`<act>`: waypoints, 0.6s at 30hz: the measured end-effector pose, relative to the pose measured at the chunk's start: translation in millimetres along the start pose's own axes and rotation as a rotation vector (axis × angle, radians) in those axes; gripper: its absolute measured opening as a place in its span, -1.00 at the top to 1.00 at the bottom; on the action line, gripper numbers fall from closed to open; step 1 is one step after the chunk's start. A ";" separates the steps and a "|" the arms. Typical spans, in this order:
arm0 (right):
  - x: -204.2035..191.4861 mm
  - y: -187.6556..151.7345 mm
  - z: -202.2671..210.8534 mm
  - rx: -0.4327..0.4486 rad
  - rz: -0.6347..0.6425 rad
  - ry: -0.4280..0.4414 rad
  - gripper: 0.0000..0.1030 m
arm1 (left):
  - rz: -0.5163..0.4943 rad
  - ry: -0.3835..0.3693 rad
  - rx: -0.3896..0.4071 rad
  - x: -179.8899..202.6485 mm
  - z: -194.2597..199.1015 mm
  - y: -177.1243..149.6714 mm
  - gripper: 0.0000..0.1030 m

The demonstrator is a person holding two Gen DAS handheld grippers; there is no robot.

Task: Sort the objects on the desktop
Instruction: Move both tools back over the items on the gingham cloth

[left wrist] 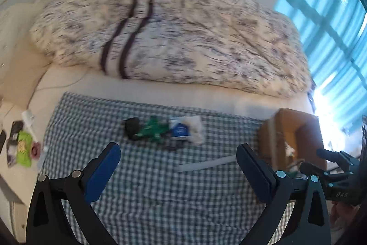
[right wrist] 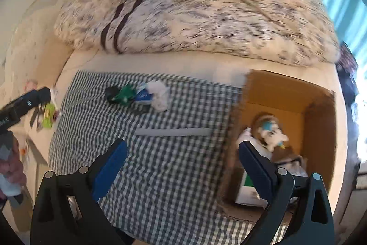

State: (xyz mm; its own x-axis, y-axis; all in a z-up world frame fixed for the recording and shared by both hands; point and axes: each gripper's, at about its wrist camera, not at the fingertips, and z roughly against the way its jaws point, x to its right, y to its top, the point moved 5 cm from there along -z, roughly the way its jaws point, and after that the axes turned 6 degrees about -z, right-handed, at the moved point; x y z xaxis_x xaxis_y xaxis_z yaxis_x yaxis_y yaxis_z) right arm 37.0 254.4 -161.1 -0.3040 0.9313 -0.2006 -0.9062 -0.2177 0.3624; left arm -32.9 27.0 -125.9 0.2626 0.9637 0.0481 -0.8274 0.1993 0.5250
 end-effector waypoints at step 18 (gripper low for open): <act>-71.3 -9.0 -82.3 -0.164 0.133 -0.028 -0.90 | -0.055 0.034 -0.069 -88.0 -60.1 -21.6 -1.00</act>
State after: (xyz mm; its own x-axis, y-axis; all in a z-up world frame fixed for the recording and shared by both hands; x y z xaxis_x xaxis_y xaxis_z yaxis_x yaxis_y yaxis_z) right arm 42.7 166.0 -225.0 -0.4182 0.8983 -0.1345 -0.8950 -0.3822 0.2302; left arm -68.0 -51.5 -192.5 0.2923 0.9563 -0.0090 -0.8449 0.2626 0.4661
